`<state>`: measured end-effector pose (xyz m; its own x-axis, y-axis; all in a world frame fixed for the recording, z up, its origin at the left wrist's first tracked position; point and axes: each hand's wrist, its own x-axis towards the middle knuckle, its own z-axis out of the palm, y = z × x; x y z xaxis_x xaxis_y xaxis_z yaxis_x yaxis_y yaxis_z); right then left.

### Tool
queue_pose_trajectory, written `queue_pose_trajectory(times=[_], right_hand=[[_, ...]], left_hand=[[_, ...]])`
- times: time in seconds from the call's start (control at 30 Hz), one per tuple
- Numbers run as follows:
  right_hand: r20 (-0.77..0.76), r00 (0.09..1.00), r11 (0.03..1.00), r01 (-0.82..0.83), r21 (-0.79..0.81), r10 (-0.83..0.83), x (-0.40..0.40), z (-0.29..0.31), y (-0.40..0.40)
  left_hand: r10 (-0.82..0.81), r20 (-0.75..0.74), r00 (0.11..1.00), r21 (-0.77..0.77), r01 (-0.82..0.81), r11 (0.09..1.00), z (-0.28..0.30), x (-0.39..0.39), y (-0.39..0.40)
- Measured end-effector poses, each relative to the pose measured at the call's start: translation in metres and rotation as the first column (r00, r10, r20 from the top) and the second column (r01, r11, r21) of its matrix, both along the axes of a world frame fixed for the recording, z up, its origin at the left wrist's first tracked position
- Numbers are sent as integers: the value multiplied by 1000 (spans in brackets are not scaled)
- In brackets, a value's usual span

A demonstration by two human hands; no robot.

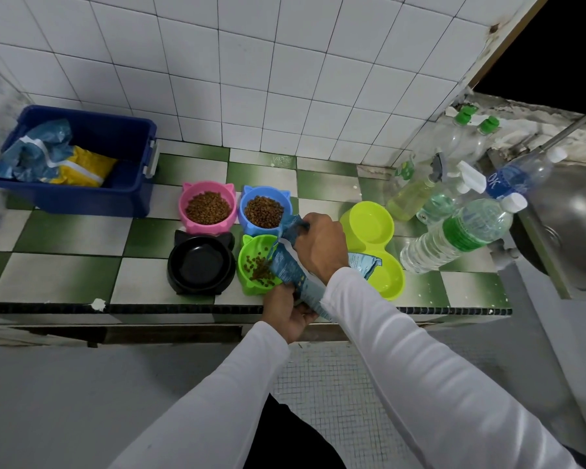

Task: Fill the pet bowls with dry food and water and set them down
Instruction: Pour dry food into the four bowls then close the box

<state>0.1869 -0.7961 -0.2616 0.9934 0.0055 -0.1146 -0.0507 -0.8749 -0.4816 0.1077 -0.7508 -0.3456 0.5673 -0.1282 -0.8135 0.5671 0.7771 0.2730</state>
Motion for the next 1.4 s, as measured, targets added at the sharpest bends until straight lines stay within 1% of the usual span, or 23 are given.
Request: queue_pose_trajectory(times=[0.2,0.37,0.73,1.0,1.4], right_hand=[[4,999,999,-40,14,40,-2,5,1],[0,999,999,-40,8,40,-4,7,2],[-13,999,998,-47,32,48,-4,9,3],[-7,998,998,-68,17,68,-5,9,4],[-6,999,998,-49,26,49,-3,10,4]], left_hand=[[3,-22,1000,-17,-3,1000,2,3,5],[3,-24,1000,-44,-4,999,3,3,6],[29,-13,999,11,-29,1000,4,3,7],[52,-12,999,9,-52,999,4,2,8],[18,-19,1000,-21,-19,1000,3,4,6]])
